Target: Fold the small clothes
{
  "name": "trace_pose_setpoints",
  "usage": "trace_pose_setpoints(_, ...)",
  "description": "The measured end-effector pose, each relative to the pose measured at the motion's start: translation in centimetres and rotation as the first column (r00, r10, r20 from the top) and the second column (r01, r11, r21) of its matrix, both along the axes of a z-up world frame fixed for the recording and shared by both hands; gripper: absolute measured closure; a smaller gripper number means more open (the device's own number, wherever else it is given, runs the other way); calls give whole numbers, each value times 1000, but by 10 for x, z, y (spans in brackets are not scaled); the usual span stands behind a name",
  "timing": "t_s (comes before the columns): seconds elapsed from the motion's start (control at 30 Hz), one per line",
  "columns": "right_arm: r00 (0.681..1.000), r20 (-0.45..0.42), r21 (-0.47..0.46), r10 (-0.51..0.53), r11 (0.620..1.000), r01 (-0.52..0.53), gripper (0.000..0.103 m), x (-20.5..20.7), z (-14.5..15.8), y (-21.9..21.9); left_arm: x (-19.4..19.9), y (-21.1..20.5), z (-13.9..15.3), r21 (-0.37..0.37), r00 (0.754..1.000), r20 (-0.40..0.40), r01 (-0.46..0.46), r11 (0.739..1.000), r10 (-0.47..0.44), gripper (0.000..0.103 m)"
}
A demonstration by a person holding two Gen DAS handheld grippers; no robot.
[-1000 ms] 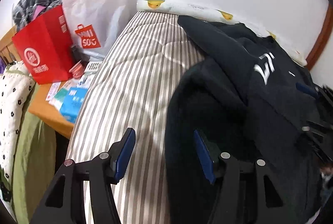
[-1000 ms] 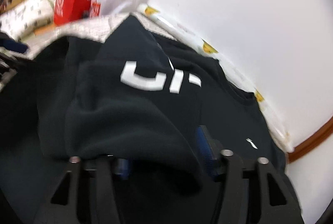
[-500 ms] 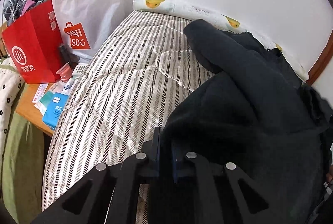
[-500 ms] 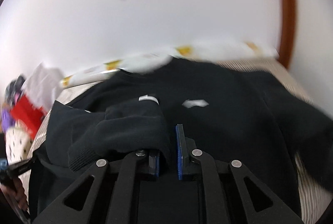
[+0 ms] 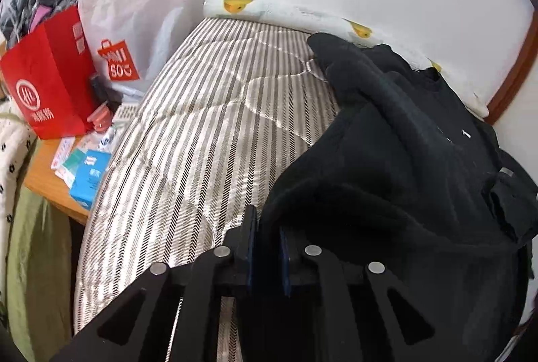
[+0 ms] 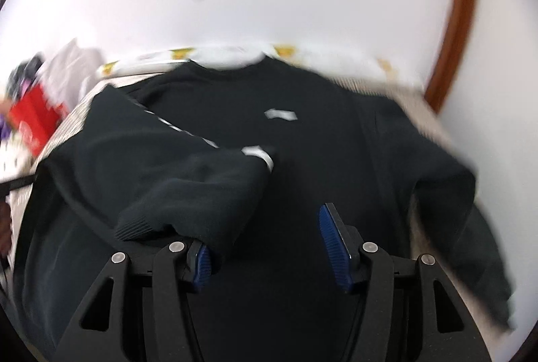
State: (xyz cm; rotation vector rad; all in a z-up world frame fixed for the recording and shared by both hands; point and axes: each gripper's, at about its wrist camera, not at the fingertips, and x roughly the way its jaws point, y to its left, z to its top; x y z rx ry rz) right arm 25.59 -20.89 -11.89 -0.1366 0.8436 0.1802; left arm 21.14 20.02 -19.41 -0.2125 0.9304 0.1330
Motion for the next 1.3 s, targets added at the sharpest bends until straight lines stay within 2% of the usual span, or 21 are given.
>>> trace_pose_setpoints(0.1,994,17,-47,104,994,-103,41,-3,23,18,-4,-2,1,14,1000,-9,2,1000,-2,90)
trace_pose_setpoints(0.17,993,-10,-36,115,993,-115,34,-4,24,15,-9,-1,1,-1,1000,-3,7,1000,-7,87)
trace_pose_setpoints(0.3,990,-116,7,74,997,-74,33,-12,-5,-6,-10,2,-7,-14,1000,-27,-3,1000,2,85)
trace_pose_setpoints(0.4,978,-196,49,78,996,-70,33,-29,-27,-16,-10,-1,-8,5,1000,-24,-3,1000,3,83)
trace_pose_setpoints(0.53,982,-181,82,57,996,-42,33,-55,-30,-32,-9,-2,-5,6,999,-33,-9,1000,9,82)
trace_pose_setpoints(0.67,995,-94,127,37,992,-25,33,-61,-8,-40,-10,-5,-3,22,1000,-21,17,1000,-17,82)
trace_pose_setpoints(0.73,997,-48,140,66,988,-58,33,-47,6,-24,-11,-7,0,27,1000,-12,26,999,-26,82)
trace_pose_setpoints(0.83,987,30,137,161,977,-163,33,-8,25,27,-12,-11,5,53,999,2,40,998,-40,82)
trace_pose_setpoints(0.9,969,63,160,238,956,-245,33,22,31,68,-12,-14,8,97,999,12,51,994,-53,82)
trace_pose_setpoints(0.97,955,75,178,287,938,-296,33,49,36,103,-11,-15,11,112,998,23,62,992,-65,82)
trace_pose_setpoints(1.03,928,92,198,362,906,-373,33,80,39,147,-10,-15,14,115,996,34,81,990,-85,82)
trace_pose_setpoints(1.17,890,68,189,452,870,-456,33,126,32,215,-3,-22,15,184,989,41,134,974,-144,82)
trace_pose_setpoints(1.3,867,2,206,498,849,-487,33,171,12,264,8,-21,12,186,985,37,161,969,-170,82)
